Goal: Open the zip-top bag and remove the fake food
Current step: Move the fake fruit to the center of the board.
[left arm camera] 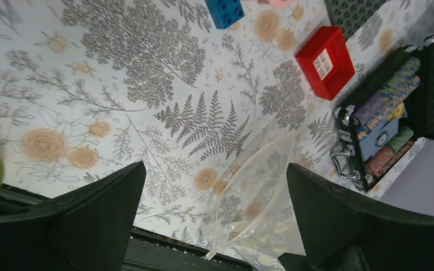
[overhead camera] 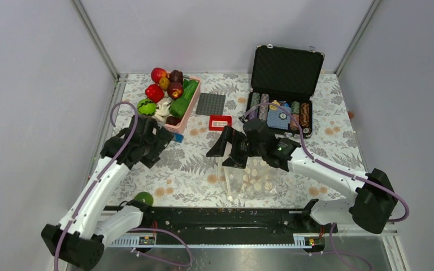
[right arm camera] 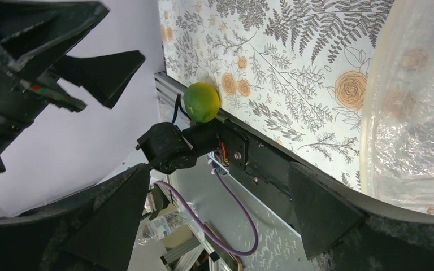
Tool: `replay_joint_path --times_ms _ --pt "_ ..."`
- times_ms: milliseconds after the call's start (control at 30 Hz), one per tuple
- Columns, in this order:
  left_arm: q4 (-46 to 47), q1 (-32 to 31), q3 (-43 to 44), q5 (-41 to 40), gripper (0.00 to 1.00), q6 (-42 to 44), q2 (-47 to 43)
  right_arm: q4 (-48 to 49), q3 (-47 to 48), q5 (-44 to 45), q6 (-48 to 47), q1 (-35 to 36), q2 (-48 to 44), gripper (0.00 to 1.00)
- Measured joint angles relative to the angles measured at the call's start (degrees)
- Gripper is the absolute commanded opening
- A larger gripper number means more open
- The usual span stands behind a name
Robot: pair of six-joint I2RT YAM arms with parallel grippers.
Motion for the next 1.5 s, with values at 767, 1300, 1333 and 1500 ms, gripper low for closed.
replay_joint_path --times_ms 767,1300,1333,1500 --pt "-17.35 32.22 -15.08 -9.18 0.98 9.35 -5.81 11.74 -4.96 -4.74 3.82 -0.20 -0.04 1.00" --pt "-14.03 8.83 -17.73 -6.95 0.98 -4.39 -2.16 16.04 -6.21 -7.34 5.90 -1.42 -0.02 1.00" --pt "-14.16 6.51 -17.73 -7.02 0.98 -5.88 -2.34 16.17 -6.36 -7.41 5.92 -1.49 -0.02 1.00" --pt "-15.13 -5.70 -16.83 -6.12 0.99 -12.63 -0.57 16.33 -7.02 -7.56 6.38 -1.60 -0.02 1.00"
